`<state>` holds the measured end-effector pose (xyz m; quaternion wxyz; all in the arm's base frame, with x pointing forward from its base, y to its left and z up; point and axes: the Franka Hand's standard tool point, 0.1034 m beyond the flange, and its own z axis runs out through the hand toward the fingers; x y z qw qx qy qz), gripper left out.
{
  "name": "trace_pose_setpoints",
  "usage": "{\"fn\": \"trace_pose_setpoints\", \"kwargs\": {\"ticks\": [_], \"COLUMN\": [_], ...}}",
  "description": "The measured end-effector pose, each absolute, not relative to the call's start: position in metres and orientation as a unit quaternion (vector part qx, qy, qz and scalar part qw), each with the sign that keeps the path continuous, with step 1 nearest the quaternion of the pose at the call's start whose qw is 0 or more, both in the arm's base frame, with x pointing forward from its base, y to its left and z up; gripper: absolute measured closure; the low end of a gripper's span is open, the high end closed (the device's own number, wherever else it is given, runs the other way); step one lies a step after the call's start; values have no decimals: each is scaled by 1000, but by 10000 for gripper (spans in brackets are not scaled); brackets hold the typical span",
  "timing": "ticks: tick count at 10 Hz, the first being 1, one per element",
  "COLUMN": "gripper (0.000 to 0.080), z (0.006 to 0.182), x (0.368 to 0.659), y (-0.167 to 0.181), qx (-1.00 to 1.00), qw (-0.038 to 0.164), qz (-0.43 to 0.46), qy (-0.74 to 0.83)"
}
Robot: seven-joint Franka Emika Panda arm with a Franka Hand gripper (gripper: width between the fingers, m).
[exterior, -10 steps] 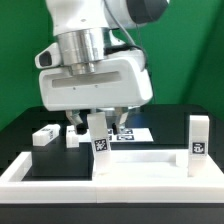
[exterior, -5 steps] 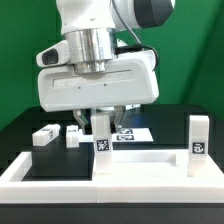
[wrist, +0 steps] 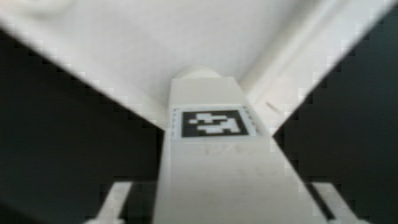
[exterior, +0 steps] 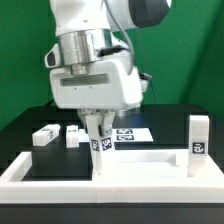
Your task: Assemble desk
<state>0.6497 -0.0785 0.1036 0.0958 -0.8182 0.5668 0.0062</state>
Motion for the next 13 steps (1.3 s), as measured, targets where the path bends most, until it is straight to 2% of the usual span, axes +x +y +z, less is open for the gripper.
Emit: {"fn": "trace_pose_setpoints", "kwargs": {"ticks": [2, 5, 6, 7, 8, 9, 13], "gripper": [508, 507, 349, 225, 225, 165, 151], "z": [103, 103, 102, 100, 101, 101, 100], "x": [649, 648, 648, 649, 652, 649, 649], "y": [-79, -75, -75, -70, -64, -61, -64], "qx": [-724, -688, -721, -798, -850, -873, -935], "qw": [116, 114, 111, 97, 101, 103, 97], "qz": [34, 46, 38, 12, -4, -15, -30], "qy": [679, 716, 683, 594, 517, 477, 341]}}
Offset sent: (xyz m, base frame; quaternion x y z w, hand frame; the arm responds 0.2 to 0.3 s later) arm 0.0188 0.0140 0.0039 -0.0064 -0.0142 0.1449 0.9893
